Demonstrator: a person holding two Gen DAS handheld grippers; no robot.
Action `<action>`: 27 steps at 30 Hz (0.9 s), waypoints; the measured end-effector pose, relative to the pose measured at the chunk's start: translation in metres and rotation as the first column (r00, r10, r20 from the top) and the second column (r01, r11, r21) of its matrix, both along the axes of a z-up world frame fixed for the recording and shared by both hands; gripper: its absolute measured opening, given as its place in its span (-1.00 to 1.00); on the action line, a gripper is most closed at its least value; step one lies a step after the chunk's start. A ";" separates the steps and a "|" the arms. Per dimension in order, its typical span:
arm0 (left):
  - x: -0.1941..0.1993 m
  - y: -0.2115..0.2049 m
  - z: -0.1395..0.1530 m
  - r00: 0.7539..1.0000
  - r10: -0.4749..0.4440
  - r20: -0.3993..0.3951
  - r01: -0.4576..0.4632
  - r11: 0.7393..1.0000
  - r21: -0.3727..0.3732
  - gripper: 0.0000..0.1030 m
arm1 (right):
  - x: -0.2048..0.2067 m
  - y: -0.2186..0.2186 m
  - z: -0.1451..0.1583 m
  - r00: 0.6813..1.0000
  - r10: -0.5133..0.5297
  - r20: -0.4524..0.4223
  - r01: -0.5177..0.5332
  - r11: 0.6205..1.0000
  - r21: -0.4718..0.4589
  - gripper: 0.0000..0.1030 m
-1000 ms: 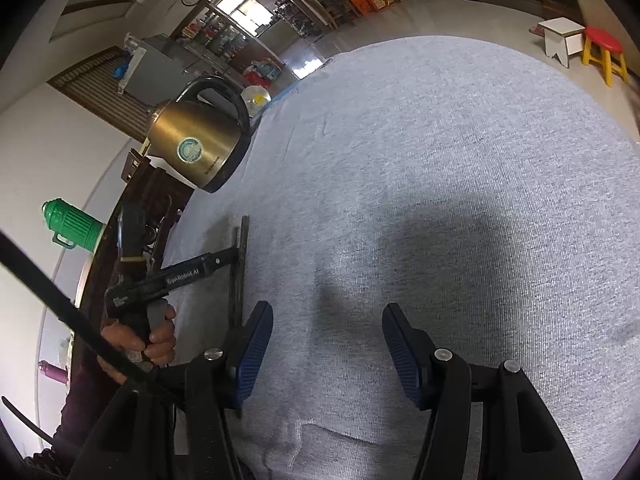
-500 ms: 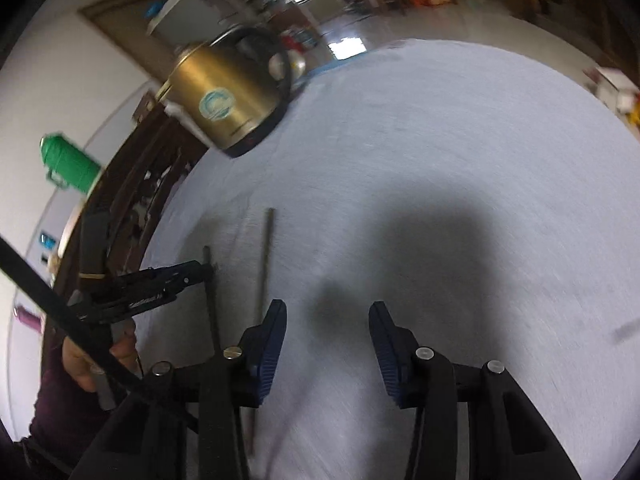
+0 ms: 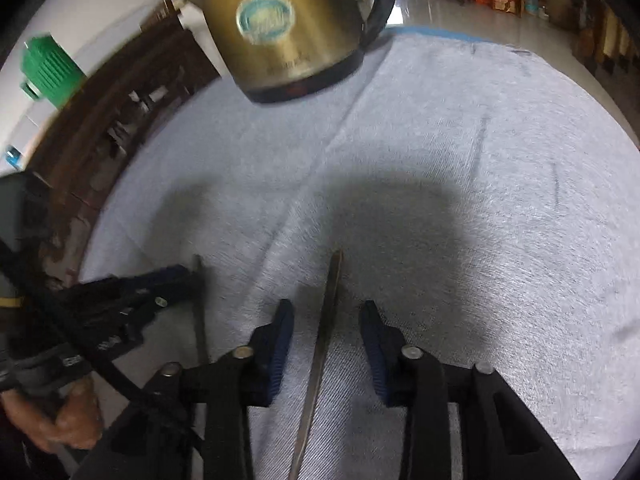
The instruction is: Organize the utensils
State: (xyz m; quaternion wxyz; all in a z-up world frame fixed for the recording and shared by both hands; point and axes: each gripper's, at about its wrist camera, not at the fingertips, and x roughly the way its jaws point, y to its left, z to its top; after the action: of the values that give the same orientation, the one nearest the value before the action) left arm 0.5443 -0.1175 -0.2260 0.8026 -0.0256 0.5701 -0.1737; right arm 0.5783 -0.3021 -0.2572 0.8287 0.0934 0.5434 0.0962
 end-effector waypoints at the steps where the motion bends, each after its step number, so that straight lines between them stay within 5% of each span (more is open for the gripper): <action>1: 0.000 -0.001 0.000 1.000 -0.003 0.005 0.003 1.000 -0.001 -0.76 | 0.002 0.005 -0.001 1.000 0.011 -0.006 -0.011 1.000 -0.029 -0.44; 3: -0.001 -0.003 -0.001 1.000 -0.013 0.012 0.013 1.000 -0.002 -0.80 | 0.003 0.010 0.000 1.000 0.013 -0.003 -0.013 0.995 -0.101 -0.82; 7: -0.003 -0.012 -0.010 0.999 -0.037 0.011 0.037 0.999 -0.013 -0.87 | -0.007 0.009 0.000 1.000 0.013 0.007 -0.011 0.989 -0.151 -0.87; 16: -0.044 0.010 0.044 0.987 -0.067 0.148 0.075 0.996 -0.046 -0.88 | -0.074 -0.042 0.044 0.982 -0.088 0.168 0.087 0.996 0.011 -0.88; 27: -0.114 0.054 0.153 0.895 -0.069 0.440 0.084 0.996 -0.014 -0.90 | -0.187 -0.077 0.121 0.888 -0.239 0.394 0.213 0.971 0.110 -0.88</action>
State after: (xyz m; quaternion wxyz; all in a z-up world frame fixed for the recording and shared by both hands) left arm 0.4299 -0.0638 -0.0728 0.9025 0.0238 0.3721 -0.2154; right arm 0.3913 -0.3787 -0.1361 0.9251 0.1603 0.3426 0.0336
